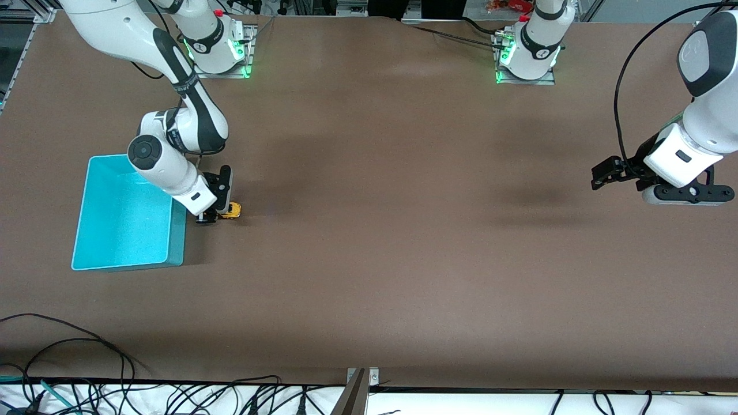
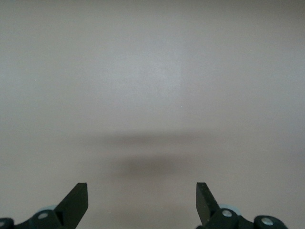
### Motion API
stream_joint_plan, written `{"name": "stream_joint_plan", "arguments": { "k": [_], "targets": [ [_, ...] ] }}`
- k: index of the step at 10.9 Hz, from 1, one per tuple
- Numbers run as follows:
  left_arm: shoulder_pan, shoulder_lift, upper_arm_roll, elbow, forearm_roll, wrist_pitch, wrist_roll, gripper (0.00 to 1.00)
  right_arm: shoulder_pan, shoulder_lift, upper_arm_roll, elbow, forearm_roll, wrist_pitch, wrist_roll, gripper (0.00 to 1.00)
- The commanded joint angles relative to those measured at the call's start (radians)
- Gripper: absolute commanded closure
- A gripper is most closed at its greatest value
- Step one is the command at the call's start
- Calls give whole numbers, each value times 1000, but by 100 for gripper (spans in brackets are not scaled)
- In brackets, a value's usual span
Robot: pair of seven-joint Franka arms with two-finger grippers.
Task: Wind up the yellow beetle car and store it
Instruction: 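Close the right gripper on the yellow car and lift it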
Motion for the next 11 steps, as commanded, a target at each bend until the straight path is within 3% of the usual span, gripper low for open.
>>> {"name": "stream_joint_plan", "arguments": {
  "k": [1, 7, 11],
  "targets": [
    [7, -15, -2, -3, 18, 0, 17, 0, -4, -110, 7, 8, 25, -137, -31, 100],
    [10, -14, -1, 5, 18, 0, 17, 0, -6, -276, -5, 98, 23, -440, -37, 100],
    [10, -12, -1, 3, 18, 0, 20, 0, -21, -311, -89, 154, 10, -545, -152, 100]
  ]
}}
